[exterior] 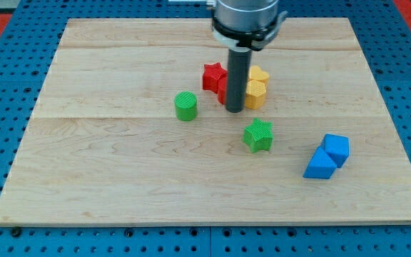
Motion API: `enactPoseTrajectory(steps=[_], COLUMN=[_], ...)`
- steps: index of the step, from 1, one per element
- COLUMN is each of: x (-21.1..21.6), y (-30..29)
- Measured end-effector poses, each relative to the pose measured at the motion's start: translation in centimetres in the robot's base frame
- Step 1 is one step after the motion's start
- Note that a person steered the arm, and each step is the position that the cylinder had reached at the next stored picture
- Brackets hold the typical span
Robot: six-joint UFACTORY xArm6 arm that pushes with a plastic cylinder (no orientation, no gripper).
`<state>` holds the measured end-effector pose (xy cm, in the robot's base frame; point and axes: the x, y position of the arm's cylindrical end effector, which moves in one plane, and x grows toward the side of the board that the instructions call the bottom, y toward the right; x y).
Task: Push the red blocks into the yellow blocks
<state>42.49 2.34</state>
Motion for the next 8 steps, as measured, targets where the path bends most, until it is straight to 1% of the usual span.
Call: enactPoseTrajectory(steps=[1, 2, 3, 4, 5, 6, 7, 8], x=[-0.3, -1.3, -2.8, -3.2, -2.9, -3.1, -6.9, -9.5], y=[-3.9, -4.0, -1.5, 0.1, -1.4, -7.1, -3.4, 0.5])
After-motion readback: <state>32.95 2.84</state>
